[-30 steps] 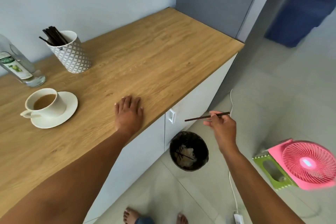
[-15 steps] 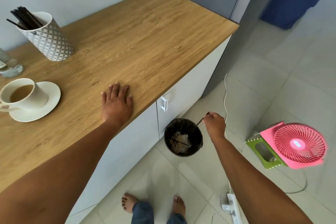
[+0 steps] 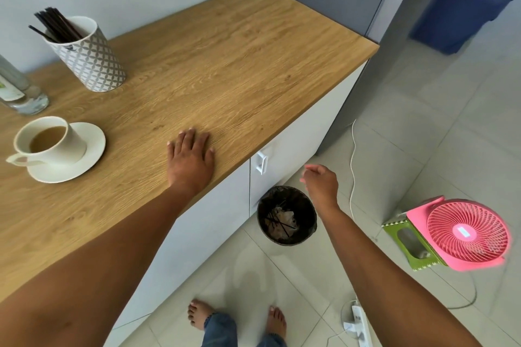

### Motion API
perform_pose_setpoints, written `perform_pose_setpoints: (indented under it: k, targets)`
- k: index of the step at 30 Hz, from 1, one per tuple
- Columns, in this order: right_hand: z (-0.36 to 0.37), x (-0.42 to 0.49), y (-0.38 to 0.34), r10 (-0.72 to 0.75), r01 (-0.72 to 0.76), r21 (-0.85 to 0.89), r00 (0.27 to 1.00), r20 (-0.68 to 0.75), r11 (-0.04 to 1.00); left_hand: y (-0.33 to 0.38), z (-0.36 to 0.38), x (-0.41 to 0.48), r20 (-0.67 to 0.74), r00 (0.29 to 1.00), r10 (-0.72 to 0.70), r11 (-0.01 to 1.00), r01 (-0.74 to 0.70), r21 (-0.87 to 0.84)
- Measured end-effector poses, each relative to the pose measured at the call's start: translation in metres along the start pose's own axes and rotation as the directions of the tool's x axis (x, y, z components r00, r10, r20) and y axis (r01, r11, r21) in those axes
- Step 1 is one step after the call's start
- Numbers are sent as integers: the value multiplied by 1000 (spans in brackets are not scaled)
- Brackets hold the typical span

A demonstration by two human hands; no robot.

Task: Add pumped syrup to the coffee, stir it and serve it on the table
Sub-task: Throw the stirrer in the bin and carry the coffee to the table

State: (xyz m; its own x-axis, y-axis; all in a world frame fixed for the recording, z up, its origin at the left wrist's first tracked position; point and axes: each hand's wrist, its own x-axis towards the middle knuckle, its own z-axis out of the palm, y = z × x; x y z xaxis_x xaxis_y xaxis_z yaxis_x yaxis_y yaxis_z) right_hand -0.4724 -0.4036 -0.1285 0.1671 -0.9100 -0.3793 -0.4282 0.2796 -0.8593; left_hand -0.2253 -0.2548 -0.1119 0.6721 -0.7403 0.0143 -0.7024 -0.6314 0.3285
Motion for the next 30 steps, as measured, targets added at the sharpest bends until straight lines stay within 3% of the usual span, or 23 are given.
perform_pose_setpoints:
  k: [7, 12, 19, 26, 30]
  targets:
    - [57, -44, -59, -261, 252, 79, 957, 131, 965, -14, -32, -9, -26, 999, -30, 958, 22, -285]
    - [108, -65, -98, -374, 364, 87, 883, 283, 927, -50, -54, -24, -106, 988, -114, 940, 73, -333]
    - [195, -82, -134, -380, 458, -32, 774, 507, 888, -127, -78, -49, -144, 935, -325, 880, 242, -410]
    - [284, -105, -153, -359, 566, -126, 663, 657, 815, -197, -108, -75, -127, 821, -557, 755, 436, -490]
    - [322, -113, -159, -334, 593, -177, 648, 684, 786, -230, -119, -78, -128, 742, -659, 656, 483, -580]
